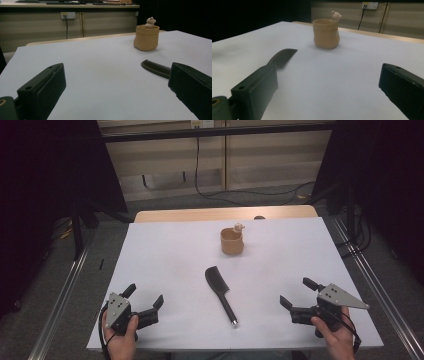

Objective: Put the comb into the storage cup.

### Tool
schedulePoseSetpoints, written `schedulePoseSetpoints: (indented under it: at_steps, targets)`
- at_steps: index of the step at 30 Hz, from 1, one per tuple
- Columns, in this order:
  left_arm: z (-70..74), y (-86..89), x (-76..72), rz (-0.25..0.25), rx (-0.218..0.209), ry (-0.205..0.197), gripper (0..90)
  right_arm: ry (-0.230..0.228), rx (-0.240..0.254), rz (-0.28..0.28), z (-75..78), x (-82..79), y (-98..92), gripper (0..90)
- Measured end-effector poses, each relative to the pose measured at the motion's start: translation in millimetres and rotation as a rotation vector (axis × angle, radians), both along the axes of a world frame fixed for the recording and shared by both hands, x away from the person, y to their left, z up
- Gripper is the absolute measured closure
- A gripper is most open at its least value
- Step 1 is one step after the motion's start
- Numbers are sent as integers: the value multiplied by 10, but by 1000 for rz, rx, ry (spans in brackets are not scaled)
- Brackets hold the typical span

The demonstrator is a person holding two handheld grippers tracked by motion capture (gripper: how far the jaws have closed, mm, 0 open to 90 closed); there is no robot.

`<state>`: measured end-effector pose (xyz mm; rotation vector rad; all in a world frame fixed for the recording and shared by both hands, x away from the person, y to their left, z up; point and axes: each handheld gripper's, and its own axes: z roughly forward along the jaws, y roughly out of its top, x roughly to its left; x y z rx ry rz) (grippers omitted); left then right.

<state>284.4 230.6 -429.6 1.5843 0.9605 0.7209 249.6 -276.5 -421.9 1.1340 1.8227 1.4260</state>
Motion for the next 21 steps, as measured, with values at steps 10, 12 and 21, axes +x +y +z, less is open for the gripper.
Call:
schedulePoseSetpoints:
  at_steps: [10,12,21]
  targets:
    - [2,-14,12,-7,3,-5,16,49,0,69,85,99,215,31]
    - [2,-14,8,-8,-2,-5,16,51,0,71,82,102,227,32]
    - [-1,-25,13,-11,1,-4,16,108,-16,117,68,165,343,33]
